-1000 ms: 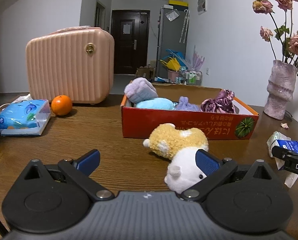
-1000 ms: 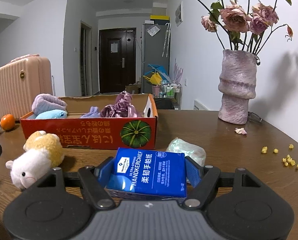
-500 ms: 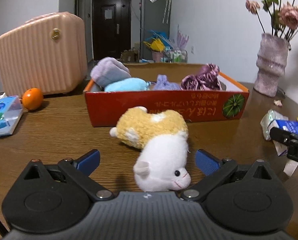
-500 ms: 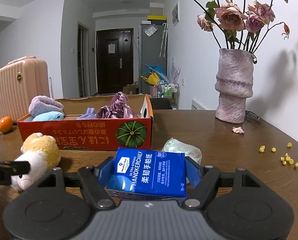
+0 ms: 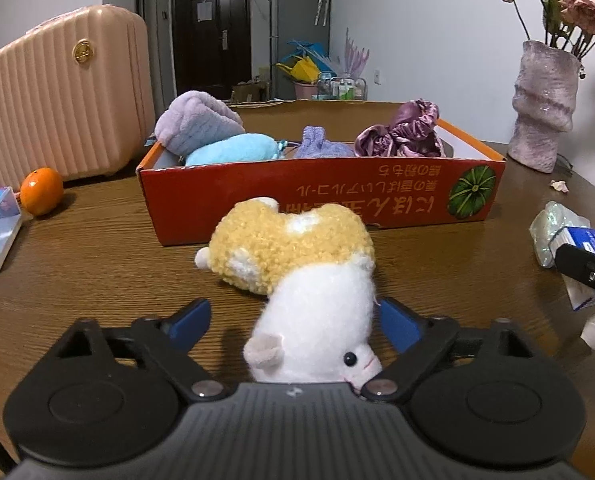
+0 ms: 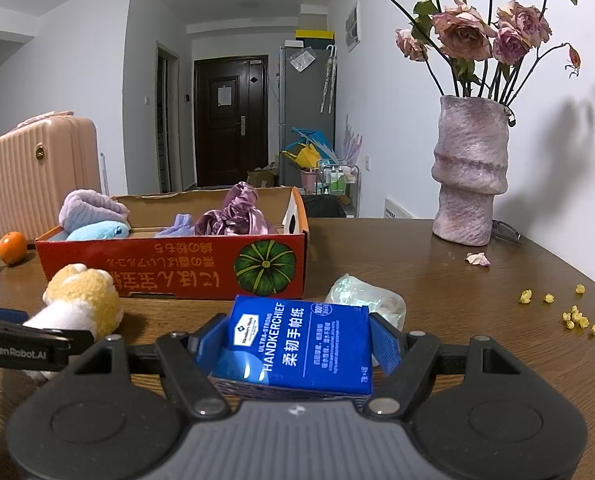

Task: Organize soft objects
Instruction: 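Close the left tool on the yellow-and-white plush toy while the right tool holds the tissue pack, then carry the plush in the left tool and tissue pack in the right tool to the box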

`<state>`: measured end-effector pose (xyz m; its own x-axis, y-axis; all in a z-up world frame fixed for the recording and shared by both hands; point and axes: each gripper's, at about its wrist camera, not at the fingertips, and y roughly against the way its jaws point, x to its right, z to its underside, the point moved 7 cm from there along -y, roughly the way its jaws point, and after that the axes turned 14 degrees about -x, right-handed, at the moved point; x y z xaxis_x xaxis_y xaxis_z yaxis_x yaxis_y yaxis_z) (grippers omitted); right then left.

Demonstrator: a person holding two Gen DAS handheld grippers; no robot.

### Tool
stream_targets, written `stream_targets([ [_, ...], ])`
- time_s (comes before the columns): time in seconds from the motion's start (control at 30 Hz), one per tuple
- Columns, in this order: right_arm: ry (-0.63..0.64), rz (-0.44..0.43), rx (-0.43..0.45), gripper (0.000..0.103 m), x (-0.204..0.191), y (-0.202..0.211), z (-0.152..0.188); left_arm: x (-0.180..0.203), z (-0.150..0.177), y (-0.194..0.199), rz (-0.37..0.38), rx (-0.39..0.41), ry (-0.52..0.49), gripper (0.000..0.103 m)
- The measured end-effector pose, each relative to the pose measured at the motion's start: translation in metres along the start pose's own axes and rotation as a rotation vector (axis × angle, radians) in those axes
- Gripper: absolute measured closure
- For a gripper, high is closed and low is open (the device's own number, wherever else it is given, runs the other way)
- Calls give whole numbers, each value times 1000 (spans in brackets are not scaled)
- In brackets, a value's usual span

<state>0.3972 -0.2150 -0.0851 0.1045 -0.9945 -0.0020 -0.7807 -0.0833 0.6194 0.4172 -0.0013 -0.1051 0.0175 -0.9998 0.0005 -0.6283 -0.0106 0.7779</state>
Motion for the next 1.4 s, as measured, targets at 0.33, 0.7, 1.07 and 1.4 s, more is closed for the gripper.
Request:
stream_targets([
  [0.33,7,-9,1,30,-2,1,0,9,3,2,47,-3,-40,51],
  [0.7,8,-16,14,30,-2,4,0,7,0,36,28,126,-44,51],
  [1.07,52,-44,76,30,-20,20,0,-10,1,73,2,217,7,51],
  [1.4,111,-68,111,30,-56,28,0,-27,2,88,-37,254,61,51],
])
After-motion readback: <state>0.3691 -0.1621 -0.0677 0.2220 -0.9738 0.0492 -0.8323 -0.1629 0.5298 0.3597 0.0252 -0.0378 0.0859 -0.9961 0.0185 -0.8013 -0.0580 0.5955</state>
